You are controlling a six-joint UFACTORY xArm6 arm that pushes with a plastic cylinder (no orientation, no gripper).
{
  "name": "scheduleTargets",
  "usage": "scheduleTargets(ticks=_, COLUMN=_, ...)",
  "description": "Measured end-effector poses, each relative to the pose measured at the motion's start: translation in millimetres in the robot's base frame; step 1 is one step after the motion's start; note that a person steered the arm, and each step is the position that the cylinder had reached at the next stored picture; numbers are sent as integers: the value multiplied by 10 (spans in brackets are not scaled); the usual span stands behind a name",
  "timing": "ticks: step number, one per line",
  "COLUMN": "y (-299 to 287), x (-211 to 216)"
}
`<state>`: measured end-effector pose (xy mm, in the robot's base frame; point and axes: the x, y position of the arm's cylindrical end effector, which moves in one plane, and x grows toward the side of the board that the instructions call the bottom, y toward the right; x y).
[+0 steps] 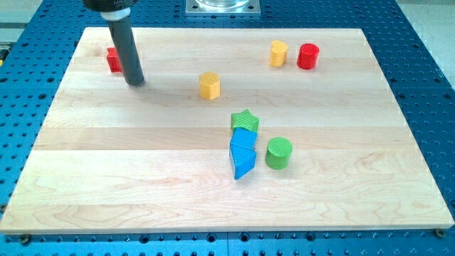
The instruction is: Push the red star towards the top left corner of the board
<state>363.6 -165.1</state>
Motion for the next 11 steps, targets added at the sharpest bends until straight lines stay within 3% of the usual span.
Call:
scheduleTargets(ticks=1, y=-397, x=-114)
scheduleTargets(ticks=2, y=-587, x=-597)
scheduleTargets(ticks=3, y=-586, x=-758)
scheduleTargets(ticks=4, y=-398, x=-554)
scheduleTargets(ticks=6, y=385, x=-740)
scheduleTargets(ticks=8, y=-347, x=-1044)
scheduleTargets(ticks=10, y=686, x=-1367)
scheduleTargets(ticks=11, y=1733, x=-1368)
